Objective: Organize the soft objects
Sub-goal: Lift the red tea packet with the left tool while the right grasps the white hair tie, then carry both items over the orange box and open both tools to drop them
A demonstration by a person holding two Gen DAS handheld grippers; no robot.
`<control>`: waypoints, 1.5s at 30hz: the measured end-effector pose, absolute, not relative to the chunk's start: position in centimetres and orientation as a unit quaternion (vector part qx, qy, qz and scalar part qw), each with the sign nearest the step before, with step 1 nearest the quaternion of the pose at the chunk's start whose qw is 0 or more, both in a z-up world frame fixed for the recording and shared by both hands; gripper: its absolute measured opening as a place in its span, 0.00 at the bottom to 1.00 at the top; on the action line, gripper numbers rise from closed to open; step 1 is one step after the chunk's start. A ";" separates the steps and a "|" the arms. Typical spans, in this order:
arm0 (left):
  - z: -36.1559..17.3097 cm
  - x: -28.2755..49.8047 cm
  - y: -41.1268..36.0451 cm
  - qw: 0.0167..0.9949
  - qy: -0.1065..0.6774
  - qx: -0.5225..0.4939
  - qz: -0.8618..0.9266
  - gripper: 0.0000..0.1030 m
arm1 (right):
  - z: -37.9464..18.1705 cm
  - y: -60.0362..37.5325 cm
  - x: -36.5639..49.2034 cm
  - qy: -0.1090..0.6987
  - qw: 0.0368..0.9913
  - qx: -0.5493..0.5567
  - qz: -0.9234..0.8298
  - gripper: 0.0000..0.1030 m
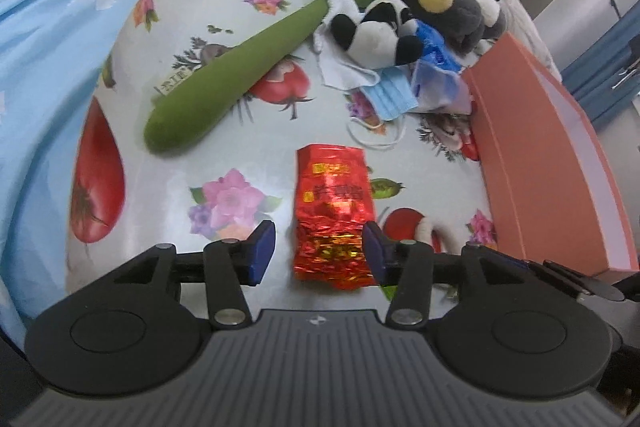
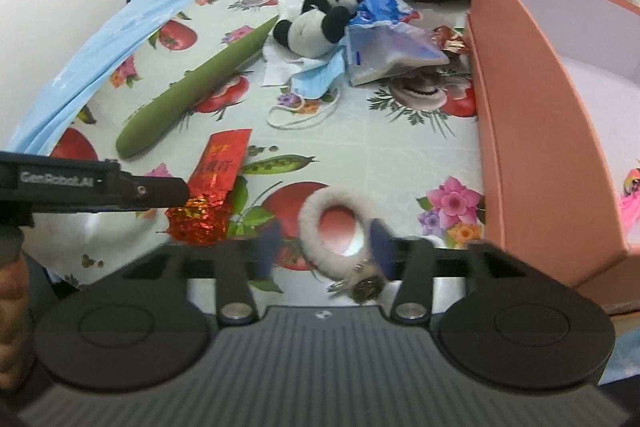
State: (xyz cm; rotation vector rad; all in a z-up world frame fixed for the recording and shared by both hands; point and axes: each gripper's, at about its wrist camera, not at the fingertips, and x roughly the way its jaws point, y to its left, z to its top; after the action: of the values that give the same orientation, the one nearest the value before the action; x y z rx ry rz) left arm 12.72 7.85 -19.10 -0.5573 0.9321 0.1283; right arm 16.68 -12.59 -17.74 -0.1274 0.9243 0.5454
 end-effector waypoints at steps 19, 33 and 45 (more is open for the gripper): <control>-20.5 14.7 3.2 0.873 0.456 -0.155 0.079 0.58 | -19.9 -11.7 17.1 0.427 0.855 -0.120 0.268 0.39; -16.1 13.7 2.9 0.893 0.420 -0.155 0.043 0.54 | -14.9 -12.4 16.7 0.408 0.872 -0.096 0.251 0.16; -8.6 11.2 2.5 0.907 0.386 -0.169 0.001 0.54 | -7.2 -13.8 13.0 0.340 0.907 -0.075 0.237 0.16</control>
State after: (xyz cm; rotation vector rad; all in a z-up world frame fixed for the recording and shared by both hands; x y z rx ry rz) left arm 11.17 2.50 -8.56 -0.3497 0.7964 0.0013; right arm 12.99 -13.78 -7.23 -0.1548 0.7025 0.4895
